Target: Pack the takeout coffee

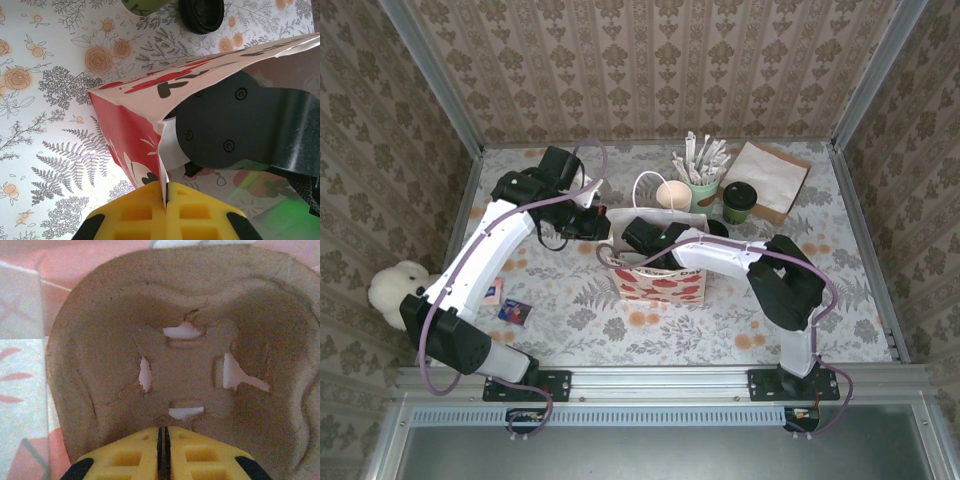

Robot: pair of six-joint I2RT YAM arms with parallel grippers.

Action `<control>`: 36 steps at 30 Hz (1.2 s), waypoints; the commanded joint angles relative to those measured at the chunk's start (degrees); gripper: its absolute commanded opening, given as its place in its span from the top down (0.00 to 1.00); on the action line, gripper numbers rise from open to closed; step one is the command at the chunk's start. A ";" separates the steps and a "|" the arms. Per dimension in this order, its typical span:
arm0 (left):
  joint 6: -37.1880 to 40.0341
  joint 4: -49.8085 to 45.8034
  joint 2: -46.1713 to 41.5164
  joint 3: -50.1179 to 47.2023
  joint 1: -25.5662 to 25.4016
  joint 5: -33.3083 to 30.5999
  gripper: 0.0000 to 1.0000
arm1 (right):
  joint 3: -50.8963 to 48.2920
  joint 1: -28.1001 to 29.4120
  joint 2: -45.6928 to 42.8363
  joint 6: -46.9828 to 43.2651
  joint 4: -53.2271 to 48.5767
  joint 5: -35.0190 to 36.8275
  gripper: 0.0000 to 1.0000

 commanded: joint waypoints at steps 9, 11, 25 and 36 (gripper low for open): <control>1.44 0.37 -0.27 2.29 0.19 0.52 0.99 | -1.96 1.88 -0.34 -0.64 -1.17 0.73 0.87; 1.43 0.46 -0.37 2.13 0.19 0.52 0.99 | -3.06 1.88 0.92 -0.17 0.31 3.27 0.87; 1.60 0.23 -0.38 2.29 0.27 0.48 0.99 | -1.28 3.12 -4.12 -2.00 0.65 3.69 0.79; 1.18 0.81 -0.47 1.97 0.28 0.70 0.99 | -0.72 2.89 -4.51 2.62 0.46 -9.40 0.63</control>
